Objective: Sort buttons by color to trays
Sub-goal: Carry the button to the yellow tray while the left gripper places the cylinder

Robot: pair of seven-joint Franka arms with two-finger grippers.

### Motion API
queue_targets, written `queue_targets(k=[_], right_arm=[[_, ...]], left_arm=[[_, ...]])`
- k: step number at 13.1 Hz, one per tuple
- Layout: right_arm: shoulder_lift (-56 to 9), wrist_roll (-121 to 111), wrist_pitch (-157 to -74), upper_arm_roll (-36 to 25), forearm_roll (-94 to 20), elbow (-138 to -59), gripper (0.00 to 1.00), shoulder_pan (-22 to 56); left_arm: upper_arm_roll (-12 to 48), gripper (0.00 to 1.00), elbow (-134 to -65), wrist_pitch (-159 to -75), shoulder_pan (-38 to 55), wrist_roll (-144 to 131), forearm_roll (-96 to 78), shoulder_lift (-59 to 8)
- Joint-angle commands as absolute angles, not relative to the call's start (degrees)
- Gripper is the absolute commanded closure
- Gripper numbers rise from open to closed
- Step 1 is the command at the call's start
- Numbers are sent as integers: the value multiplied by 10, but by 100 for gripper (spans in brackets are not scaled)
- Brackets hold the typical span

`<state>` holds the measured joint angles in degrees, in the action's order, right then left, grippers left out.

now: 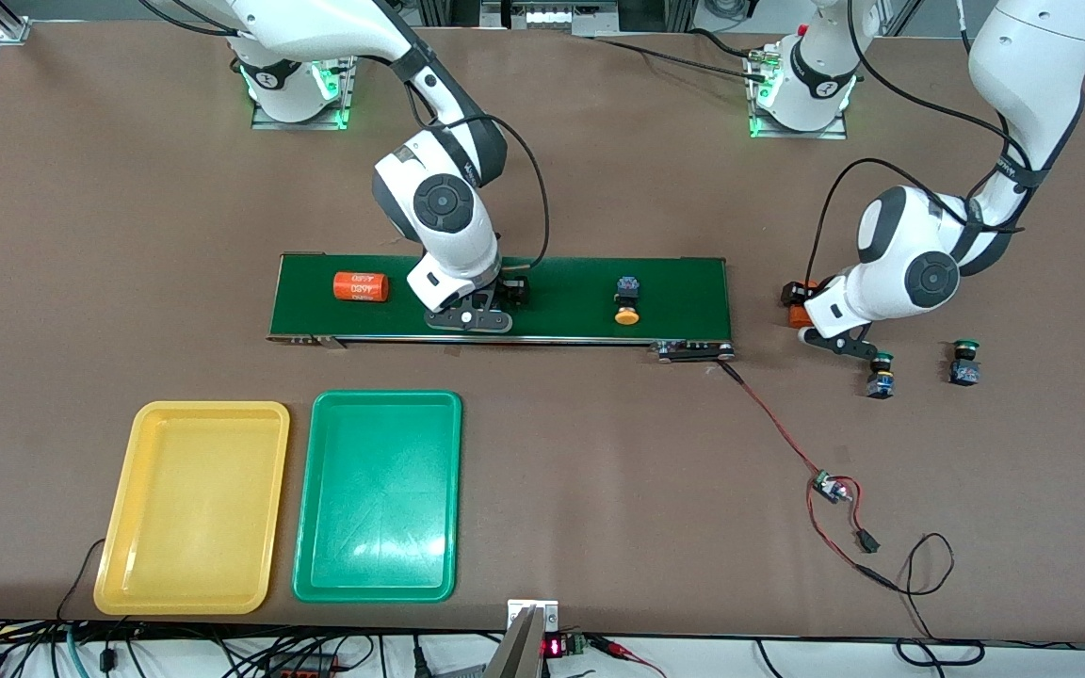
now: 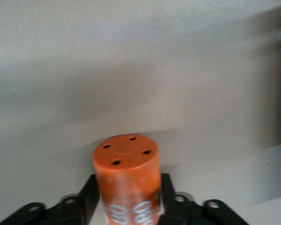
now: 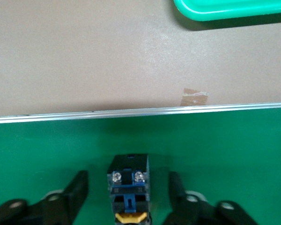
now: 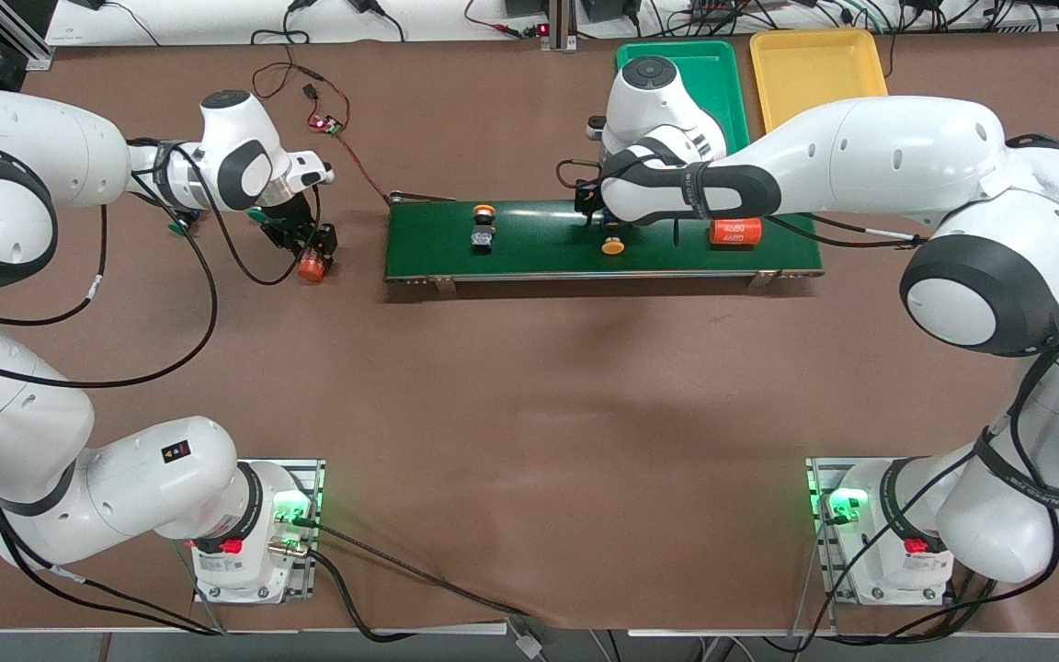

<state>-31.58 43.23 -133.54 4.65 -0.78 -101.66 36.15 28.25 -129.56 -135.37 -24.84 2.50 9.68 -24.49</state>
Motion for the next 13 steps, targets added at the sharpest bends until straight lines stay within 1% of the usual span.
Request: queue_targets(k=[1, 2, 5, 7, 11, 13], right_arm=[[-320, 421, -1332, 47, 1, -1005, 87, 358], [-317, 419, -1330, 47, 0, -1005, 100, 356], [-281, 410, -1286, 43, 0, -1003, 100, 334], [-258, 376, -1237, 43, 1, -987, 100, 303], [-250, 311, -1099, 35, 4, -904, 100, 230], [-243, 288, -1065, 0, 28, -878, 100, 216]], left_arm=[[299, 100, -1299, -1338, -254, 36, 107, -201], [307, 100, -1296, -1331, -253, 59, 107, -192], [358, 100, -1267, -1276, -251, 107, 106, -151], [393, 100, -1246, -1246, -227, 109, 99, -148], [395, 100, -1223, -1248, -138, 122, 108, -151], [394, 100, -1204, -1250, -121, 190, 109, -166]])
